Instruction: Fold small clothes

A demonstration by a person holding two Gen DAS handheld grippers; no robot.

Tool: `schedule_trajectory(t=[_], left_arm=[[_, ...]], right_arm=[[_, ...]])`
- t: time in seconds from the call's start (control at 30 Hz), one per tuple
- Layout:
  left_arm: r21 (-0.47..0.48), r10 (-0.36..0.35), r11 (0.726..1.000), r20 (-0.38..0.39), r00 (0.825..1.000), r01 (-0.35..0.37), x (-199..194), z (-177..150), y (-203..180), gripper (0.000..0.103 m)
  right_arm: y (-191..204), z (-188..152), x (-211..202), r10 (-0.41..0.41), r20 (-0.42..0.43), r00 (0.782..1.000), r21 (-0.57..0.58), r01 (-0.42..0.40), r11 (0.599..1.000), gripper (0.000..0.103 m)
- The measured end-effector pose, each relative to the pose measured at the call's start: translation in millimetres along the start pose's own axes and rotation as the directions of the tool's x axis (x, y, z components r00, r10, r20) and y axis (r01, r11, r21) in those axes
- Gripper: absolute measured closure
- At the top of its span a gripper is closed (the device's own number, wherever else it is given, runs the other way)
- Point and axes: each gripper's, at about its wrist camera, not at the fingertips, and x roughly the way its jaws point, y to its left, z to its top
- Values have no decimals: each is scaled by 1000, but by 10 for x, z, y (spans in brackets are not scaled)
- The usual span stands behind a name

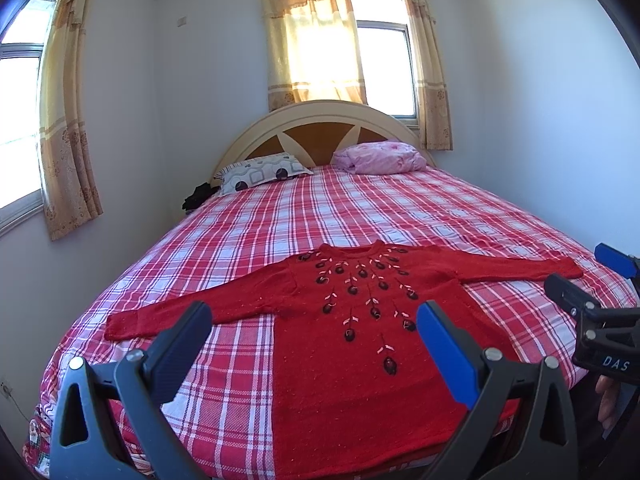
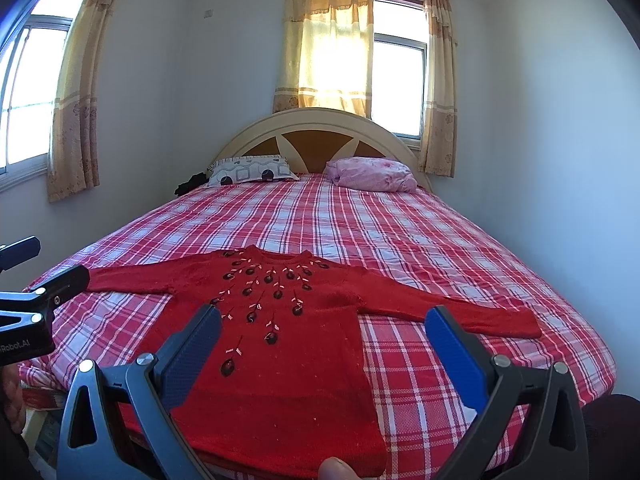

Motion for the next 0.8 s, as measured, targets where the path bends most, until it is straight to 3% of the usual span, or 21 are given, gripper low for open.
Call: schedule_trajectory(t=[0.8], left_arm=[[-7, -5, 1000, -11, 1000, 5, 29, -9, 13, 0]], right_arm=[[11, -42, 90, -4, -36, 999, -11, 3, 1000, 1]])
